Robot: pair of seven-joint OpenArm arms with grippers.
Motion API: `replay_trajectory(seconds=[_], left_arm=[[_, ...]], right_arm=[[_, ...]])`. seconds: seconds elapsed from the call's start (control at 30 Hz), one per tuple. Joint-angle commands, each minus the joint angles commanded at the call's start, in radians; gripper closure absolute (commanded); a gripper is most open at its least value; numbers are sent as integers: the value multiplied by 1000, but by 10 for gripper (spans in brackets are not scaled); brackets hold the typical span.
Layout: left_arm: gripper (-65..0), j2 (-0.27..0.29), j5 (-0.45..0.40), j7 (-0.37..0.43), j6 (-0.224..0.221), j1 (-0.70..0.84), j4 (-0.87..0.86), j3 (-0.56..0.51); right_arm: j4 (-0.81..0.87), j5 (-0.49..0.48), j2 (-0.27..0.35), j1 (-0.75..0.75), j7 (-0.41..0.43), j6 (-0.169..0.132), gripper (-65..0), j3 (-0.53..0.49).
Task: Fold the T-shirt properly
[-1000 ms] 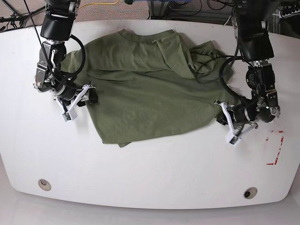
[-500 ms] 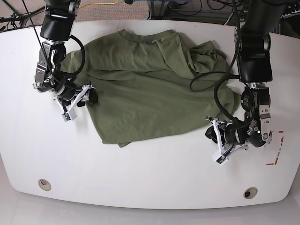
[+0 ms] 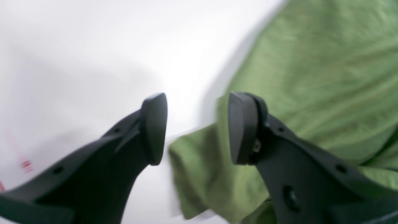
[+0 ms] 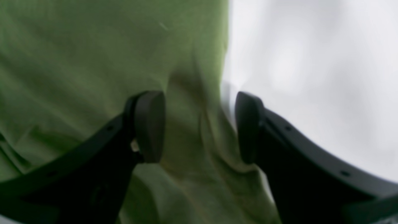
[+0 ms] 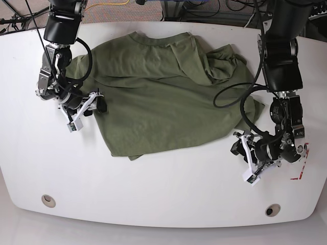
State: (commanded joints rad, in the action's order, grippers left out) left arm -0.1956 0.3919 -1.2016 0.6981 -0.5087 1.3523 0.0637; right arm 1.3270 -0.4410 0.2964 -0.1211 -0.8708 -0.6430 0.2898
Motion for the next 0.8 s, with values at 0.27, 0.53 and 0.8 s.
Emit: replay_trajectory(seconds=[0.27, 0.53, 0.8], left_arm=[[-233, 36, 0, -28, 0, 122, 130, -21], [-164, 48, -13, -26, 0, 236, 231, 30], [-169, 46, -5, 12, 0, 236, 193, 133]], right_arm=[[-24, 21, -1, -30, 8, -2, -339, -4], [-47, 46, -4, -59, 24, -10, -342, -2], [-31, 36, -6, -42, 18, -12, -342, 0]])
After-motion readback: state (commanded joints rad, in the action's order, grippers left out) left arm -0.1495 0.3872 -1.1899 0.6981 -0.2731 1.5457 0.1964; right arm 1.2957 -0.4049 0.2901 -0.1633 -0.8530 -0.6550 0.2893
